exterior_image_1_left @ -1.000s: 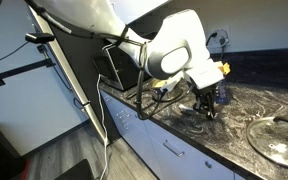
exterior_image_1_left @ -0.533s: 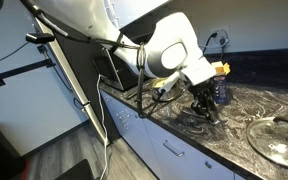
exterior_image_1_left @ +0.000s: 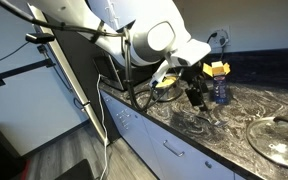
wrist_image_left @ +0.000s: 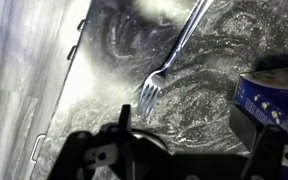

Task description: Change the position of the fork to face the right side

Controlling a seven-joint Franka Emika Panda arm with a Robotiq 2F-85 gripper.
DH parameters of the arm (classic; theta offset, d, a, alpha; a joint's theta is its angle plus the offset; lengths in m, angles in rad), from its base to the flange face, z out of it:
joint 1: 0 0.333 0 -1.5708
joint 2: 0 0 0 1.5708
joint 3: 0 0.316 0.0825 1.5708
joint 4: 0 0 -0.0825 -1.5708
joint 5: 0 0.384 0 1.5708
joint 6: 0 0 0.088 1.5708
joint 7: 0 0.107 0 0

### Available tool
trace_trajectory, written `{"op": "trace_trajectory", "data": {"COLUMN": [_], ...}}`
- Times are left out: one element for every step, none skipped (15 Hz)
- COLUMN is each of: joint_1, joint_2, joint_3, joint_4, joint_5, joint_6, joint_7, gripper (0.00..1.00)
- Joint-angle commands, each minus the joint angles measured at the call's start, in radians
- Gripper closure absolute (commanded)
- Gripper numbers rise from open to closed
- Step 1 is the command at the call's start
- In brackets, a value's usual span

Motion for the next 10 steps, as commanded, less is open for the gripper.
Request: {"op": "trace_trajectory", "data": {"joint_1": [-0.046, -0.066, -0.086, -0.106, -0.121, -0.134, -0.141, -0.145, -0.183, -0.185], "joint_2": [-0.251, -0.304, -0.345, -0.38, -0.41, -0.437, -0.459, -0.479, -0.42, -0.439], "joint_3": [0.026, 0.043, 0.059, 0.079, 0.097, 0.113, 0.126, 0.137, 0.164, 0.171], "joint_4": [-0.162, -0.186, -0.202, -0.215, -0.225, -0.235, -0.242, -0.249, -0.213, -0.221], "joint_5": [-0.12, -0.137, -0.148, -0.134, -0.108, -0.089, -0.065, -0.037, -0.056, -0.036], "joint_6": [-0.073, -0.09, -0.104, -0.117, -0.13, -0.141, -0.15, -0.159, -0.132, -0.138], "joint_7": [-0.157, -0.211, -0.269, -0.34, -0.417, -0.49, -0.563, -0.639, -0.542, -0.595], "gripper": [0.0, 0.0, 0.0, 0.0, 0.0, 0.0, 0.0, 0.0, 0.0, 0.0]}}
